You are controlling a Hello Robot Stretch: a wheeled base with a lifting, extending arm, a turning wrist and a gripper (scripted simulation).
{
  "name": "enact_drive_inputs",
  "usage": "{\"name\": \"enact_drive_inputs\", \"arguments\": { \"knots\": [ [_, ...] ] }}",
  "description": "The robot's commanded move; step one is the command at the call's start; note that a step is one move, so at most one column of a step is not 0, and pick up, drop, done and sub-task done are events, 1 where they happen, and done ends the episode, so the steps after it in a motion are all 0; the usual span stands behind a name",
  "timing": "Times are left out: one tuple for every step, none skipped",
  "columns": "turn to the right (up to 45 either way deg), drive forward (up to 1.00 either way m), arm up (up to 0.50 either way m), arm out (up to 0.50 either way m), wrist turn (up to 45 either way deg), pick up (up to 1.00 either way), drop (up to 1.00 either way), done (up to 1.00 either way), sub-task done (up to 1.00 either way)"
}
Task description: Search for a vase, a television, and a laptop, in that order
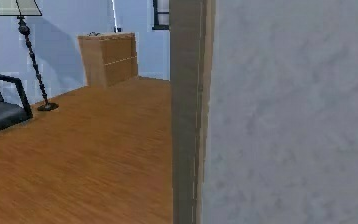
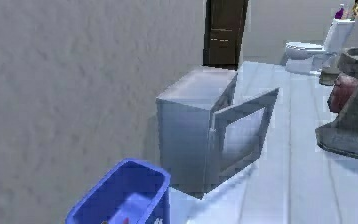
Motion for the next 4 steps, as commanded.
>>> {"name": "enact_drive_inputs", "arguments": {
  "knots": [
    [-45.0,0.00,0.00,0.00,0.0,0.00,0.00,0.00,0.00],
    [-9.0,0.00,0.00,0.00,0.0,0.00,0.00,0.00,0.00],
    [0.0,0.90,0.00,0.00,0.0,0.00,0.00,0.00,0.00],
    [3.0,0.00,0.00,0.00,0.0,0.00,0.00,0.00,0.00]
  ]
}}
